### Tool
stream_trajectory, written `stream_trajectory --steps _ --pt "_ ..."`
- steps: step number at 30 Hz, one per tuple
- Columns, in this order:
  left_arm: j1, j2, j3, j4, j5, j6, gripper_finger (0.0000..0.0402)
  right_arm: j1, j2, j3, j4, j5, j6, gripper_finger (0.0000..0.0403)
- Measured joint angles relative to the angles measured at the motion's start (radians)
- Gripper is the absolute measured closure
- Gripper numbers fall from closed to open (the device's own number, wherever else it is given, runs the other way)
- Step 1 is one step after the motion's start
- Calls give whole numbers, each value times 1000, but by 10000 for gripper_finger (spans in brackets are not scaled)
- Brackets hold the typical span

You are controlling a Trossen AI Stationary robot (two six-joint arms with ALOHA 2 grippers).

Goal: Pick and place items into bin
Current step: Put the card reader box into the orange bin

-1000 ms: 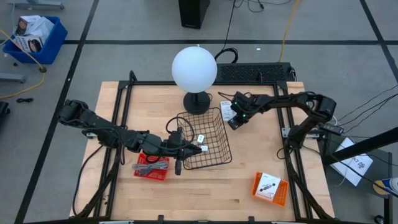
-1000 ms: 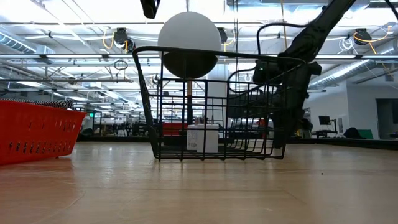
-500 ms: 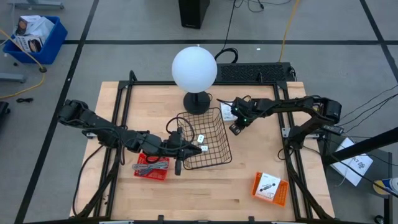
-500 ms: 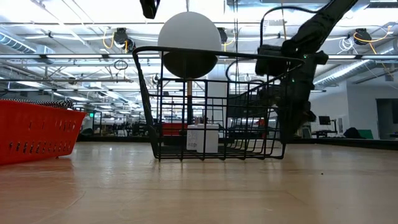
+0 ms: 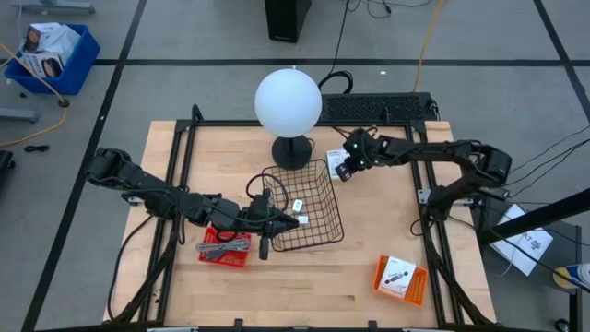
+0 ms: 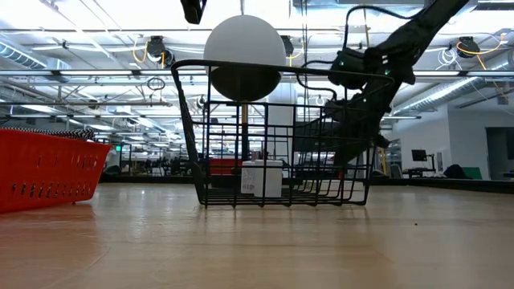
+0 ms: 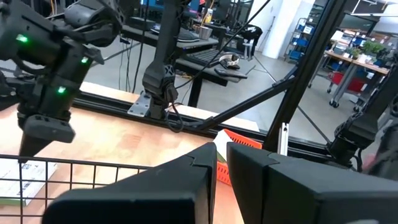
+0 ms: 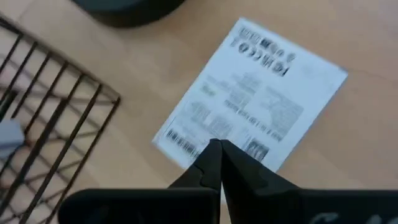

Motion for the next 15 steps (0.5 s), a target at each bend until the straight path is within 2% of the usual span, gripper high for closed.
stream_trajectory --steps 15 --pt "2 0 0 -16 0 0 355 -32 97 1 6 -92 -7 403"
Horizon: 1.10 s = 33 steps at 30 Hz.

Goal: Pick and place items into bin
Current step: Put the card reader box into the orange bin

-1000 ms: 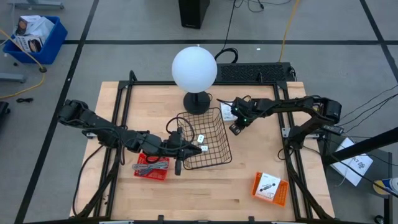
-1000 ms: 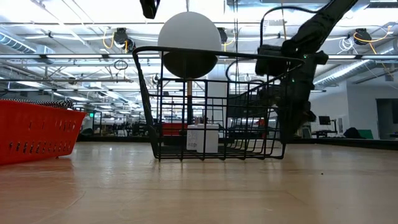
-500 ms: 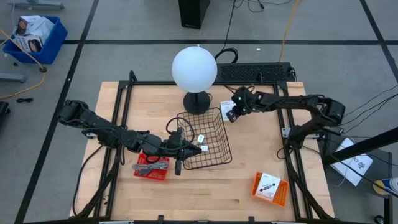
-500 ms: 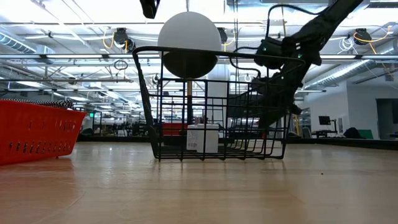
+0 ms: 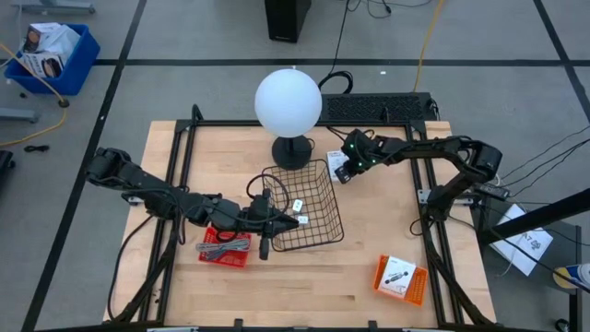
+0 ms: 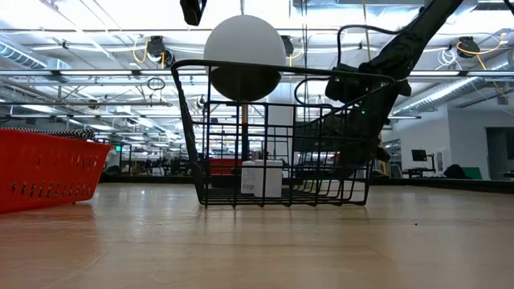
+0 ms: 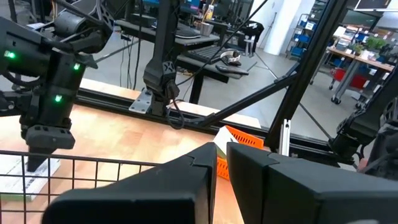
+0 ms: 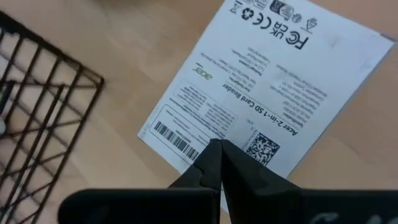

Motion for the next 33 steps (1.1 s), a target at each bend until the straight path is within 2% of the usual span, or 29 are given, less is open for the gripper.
stream_trajectory --steps 8,22,33 --pt "0 0 0 0 0 -2 355 28 -1 4 -136 -11 8 403" --pt "0 0 0 0 0 -11 355 191 0 2 -335 25 98 403" --pt "0 0 0 0 3 -32 355 290 -66 -60 -377 49 208 403"
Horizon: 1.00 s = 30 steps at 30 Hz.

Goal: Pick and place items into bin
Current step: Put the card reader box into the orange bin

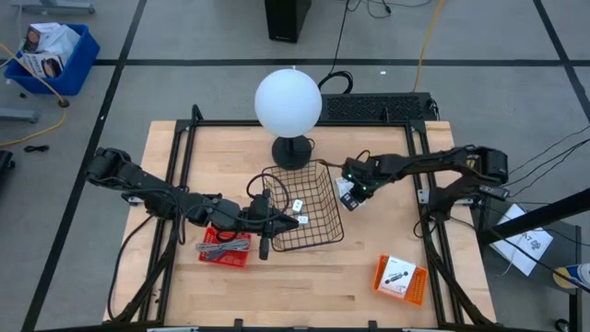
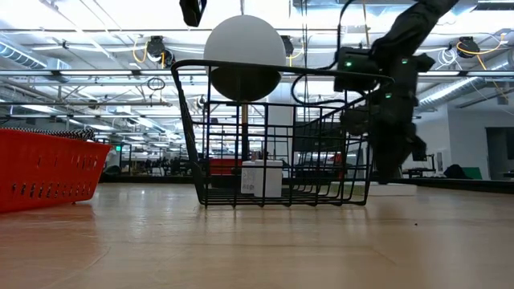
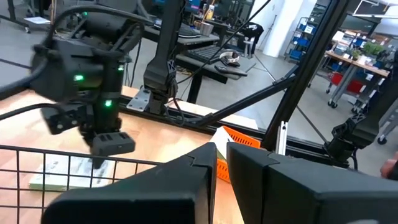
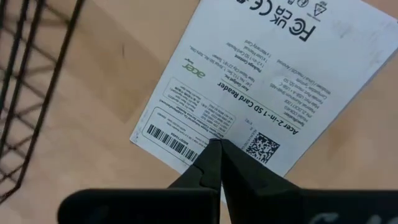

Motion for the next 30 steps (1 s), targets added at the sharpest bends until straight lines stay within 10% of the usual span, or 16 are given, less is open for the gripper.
stream_trajectory --steps 15,30 --pt "-1 0 0 -2 0 0 355 269 -295 -187 122 6 312 403" --pt "-1 0 0 0 0 1 355 577 -261 -193 276 155 542 403"
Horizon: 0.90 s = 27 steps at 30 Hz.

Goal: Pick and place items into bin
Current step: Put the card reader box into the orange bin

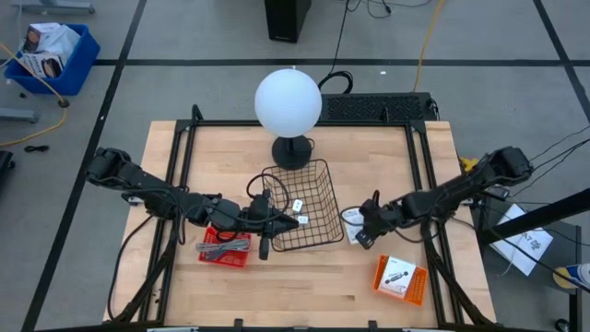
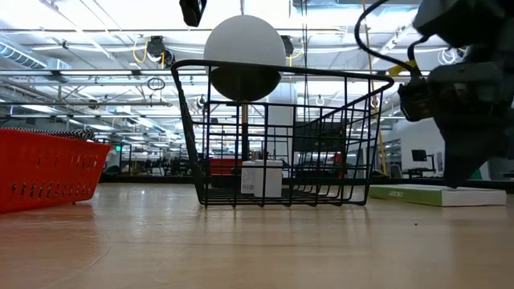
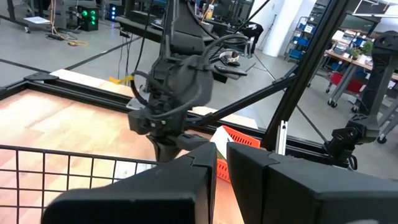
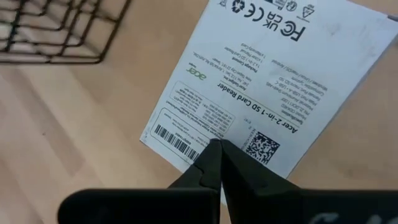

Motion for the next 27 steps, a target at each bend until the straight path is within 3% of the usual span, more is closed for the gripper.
stream_trajectory --steps 18,27 --pt "0 0 0 0 0 0 355 142 138 3 245 7 91 403" --pt "0 0 0 0 0 1 355 197 147 10 273 21 124 403"
